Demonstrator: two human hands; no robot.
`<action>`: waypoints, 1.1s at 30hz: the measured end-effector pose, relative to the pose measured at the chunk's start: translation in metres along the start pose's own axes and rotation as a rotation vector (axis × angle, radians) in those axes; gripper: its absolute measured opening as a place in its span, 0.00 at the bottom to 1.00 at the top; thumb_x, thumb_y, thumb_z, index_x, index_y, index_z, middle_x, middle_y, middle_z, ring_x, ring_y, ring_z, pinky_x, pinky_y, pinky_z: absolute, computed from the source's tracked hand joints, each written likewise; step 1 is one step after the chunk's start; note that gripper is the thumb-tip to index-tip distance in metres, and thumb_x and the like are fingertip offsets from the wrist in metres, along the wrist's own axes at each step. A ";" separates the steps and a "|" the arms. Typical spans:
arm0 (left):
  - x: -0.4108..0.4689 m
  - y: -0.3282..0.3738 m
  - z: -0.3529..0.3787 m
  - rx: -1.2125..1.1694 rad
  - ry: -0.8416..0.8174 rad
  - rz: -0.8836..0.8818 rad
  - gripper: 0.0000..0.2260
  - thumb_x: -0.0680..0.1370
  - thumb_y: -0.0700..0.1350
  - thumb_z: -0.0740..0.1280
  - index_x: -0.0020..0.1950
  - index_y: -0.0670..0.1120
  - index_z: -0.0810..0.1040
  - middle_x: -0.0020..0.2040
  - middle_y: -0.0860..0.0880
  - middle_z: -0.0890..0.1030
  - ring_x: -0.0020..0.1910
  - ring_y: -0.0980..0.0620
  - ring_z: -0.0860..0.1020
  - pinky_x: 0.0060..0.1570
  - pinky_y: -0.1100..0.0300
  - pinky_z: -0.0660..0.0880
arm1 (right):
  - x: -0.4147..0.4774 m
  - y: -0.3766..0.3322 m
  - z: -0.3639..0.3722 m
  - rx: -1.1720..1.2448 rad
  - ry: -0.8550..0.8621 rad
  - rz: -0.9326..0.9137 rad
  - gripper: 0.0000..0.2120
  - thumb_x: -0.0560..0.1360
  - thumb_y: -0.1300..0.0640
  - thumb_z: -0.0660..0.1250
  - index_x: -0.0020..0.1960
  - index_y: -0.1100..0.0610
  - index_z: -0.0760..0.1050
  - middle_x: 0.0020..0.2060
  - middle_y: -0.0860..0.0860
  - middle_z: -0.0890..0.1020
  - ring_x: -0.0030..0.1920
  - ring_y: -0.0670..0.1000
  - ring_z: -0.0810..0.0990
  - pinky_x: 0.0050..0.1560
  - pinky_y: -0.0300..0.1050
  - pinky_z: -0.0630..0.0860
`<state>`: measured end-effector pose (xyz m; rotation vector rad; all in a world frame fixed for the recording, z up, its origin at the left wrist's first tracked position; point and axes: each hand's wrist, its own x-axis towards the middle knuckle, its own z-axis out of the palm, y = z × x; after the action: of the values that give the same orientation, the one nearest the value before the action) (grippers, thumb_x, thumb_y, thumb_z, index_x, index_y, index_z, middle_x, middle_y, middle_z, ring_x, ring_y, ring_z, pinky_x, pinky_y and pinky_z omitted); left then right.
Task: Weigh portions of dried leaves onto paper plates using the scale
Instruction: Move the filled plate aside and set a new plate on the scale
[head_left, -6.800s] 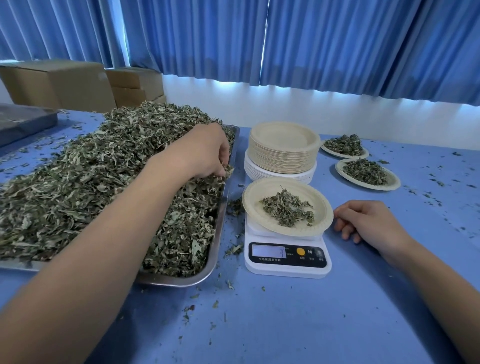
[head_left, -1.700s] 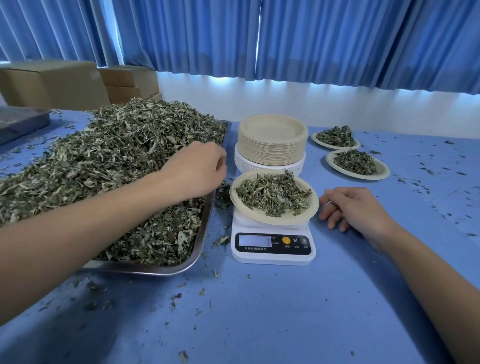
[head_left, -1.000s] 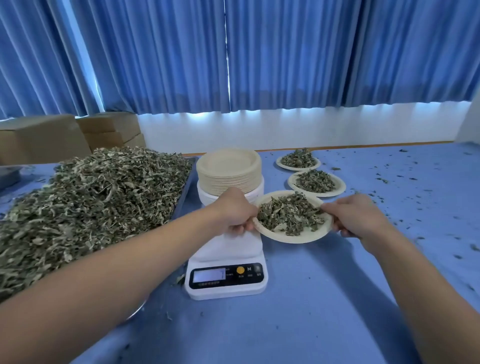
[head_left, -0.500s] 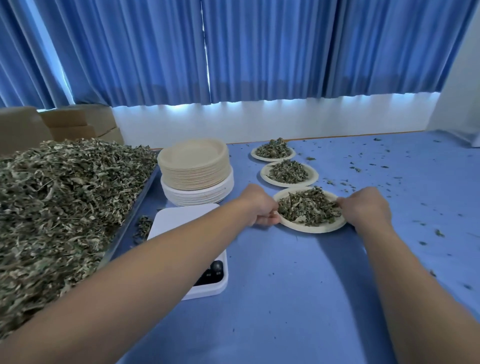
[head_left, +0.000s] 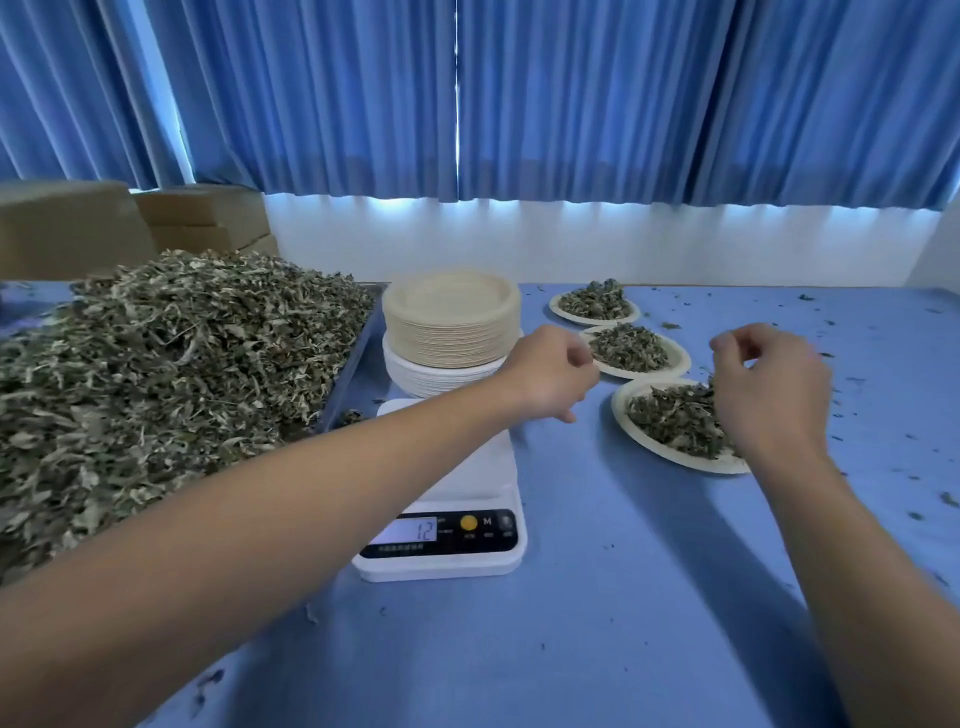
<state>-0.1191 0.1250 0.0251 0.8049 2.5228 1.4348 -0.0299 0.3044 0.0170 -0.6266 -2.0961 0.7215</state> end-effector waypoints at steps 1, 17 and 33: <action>-0.005 0.001 -0.013 0.052 0.033 0.068 0.05 0.77 0.40 0.65 0.49 0.42 0.81 0.40 0.47 0.81 0.43 0.47 0.83 0.31 0.58 0.81 | -0.007 -0.017 0.006 0.078 -0.050 -0.071 0.11 0.80 0.54 0.63 0.46 0.57 0.82 0.38 0.54 0.83 0.40 0.60 0.79 0.40 0.49 0.72; -0.008 -0.048 -0.174 0.790 0.125 0.347 0.10 0.78 0.47 0.67 0.58 0.51 0.82 0.57 0.52 0.78 0.51 0.55 0.74 0.57 0.53 0.73 | 0.000 -0.161 0.093 -0.144 -0.519 -0.916 0.10 0.81 0.51 0.67 0.57 0.52 0.84 0.53 0.51 0.76 0.42 0.51 0.73 0.48 0.51 0.75; 0.005 -0.064 -0.180 0.726 0.069 0.473 0.06 0.77 0.49 0.70 0.52 0.51 0.85 0.51 0.54 0.81 0.50 0.54 0.77 0.55 0.52 0.74 | 0.017 -0.157 0.107 -0.304 -0.542 -1.064 0.11 0.81 0.46 0.65 0.55 0.46 0.85 0.51 0.43 0.76 0.40 0.49 0.71 0.37 0.44 0.59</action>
<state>-0.2134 -0.0353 0.0701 1.5580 3.0671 0.5691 -0.1545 0.1743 0.0783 0.6249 -2.6071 -0.0690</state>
